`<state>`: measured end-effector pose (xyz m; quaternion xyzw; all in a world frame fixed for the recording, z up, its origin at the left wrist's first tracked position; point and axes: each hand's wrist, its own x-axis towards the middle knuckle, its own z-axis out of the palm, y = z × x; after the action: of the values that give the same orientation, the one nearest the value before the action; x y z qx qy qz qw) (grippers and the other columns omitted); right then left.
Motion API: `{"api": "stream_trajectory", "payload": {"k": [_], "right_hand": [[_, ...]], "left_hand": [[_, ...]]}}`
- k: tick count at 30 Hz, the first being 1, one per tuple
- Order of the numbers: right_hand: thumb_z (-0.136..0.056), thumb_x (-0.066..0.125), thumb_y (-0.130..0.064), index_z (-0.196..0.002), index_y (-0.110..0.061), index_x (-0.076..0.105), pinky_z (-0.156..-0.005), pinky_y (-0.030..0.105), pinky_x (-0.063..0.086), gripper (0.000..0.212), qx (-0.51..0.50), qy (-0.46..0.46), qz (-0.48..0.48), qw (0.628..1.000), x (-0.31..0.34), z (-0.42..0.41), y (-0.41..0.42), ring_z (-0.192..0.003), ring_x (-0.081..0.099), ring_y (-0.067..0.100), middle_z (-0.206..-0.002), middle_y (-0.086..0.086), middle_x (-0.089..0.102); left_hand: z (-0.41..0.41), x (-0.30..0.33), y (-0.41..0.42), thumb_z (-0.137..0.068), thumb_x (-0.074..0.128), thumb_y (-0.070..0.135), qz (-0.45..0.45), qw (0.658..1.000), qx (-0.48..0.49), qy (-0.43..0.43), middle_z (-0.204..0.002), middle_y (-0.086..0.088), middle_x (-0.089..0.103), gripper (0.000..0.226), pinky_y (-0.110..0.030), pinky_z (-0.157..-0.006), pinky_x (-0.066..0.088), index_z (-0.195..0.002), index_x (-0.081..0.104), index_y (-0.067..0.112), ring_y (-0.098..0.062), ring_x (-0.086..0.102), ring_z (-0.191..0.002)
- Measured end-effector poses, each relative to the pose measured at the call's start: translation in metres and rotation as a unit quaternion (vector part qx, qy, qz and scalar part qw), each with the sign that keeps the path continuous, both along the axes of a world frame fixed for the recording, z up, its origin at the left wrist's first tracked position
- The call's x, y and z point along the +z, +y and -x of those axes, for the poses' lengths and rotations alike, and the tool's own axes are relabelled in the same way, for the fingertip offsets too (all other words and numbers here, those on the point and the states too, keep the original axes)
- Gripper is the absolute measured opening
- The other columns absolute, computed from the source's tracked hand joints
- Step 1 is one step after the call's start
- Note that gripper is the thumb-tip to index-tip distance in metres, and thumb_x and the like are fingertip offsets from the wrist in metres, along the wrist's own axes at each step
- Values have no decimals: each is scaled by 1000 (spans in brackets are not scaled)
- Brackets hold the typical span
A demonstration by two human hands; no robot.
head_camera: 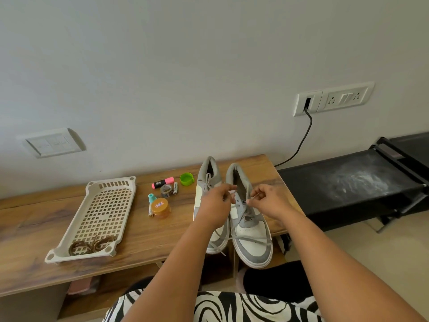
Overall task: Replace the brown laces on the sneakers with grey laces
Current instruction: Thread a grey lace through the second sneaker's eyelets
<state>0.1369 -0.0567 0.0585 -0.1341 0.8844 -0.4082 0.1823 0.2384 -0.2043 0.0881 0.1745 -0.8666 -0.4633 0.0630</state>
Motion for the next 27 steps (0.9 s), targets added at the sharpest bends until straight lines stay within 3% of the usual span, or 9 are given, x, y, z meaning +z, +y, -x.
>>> {"api": "stream_trajectory", "payload": {"k": [2, 7, 10, 12, 20, 27], "right_hand": [[-84, 74, -32, -102, -20, 59, -63, 21, 46, 26, -4, 24, -14, 1000, -5, -4, -9, -81, 59, 11, -92, -1, 63], [-86, 71, -38, -104, -17, 59, -58, 19, 42, 30, -21, 48, -52, 997, -13, 3, -12, -88, 59, 14, -98, 1, 62], [-90, 65, -33, -109, -18, 65, -79, 33, 56, 23, -18, 8, -27, 999, -18, 14, -8, -94, 64, 17, -102, 2, 66], [-92, 63, -27, -109, -20, 66, -87, 41, 57, 19, -26, -31, 1, 999, -20, 18, -6, -96, 67, 19, -103, 3, 68], [-95, 61, -20, -110, -19, 65, -82, 41, 60, 15, -42, -86, 60, 994, -21, 16, -4, -92, 69, 19, -101, 5, 70], [-95, 60, -25, -105, -23, 66, -83, 45, 59, 13, -25, -62, 33, 997, -22, 18, -4, -91, 69, 21, -101, 4, 71]], "left_hand": [[6, -3, 4, -100, 49, 14, 24, 1000, 10, 3, -90, 5, 68, 23, -17, -61, 43, -116, 62, 24, -10, 61, -82], [19, -16, 11, -95, 58, 19, 64, 997, 35, -13, -90, 3, 70, 7, -25, -72, 49, -92, 64, 20, -14, 64, -86], [24, -22, 15, -95, 59, 23, 119, 992, 35, -17, -91, 3, 69, 8, -30, -71, 50, -94, 66, 20, -16, 63, -84], [26, -24, 19, -96, 57, 24, 150, 988, 36, -14, -95, 4, 67, 9, -27, -68, 43, -97, 66, 21, -16, 61, -86], [33, -40, 30, -100, 49, 26, 237, 971, 4, -42, -115, -4, 56, 20, -31, -72, 44, -111, 64, 18, -23, 58, -97], [38, -50, 32, -98, 55, 27, 175, 984, 32, -29, -113, 0, 56, 15, -28, -73, 42, -105, 65, 19, -18, 57, -97]]}}
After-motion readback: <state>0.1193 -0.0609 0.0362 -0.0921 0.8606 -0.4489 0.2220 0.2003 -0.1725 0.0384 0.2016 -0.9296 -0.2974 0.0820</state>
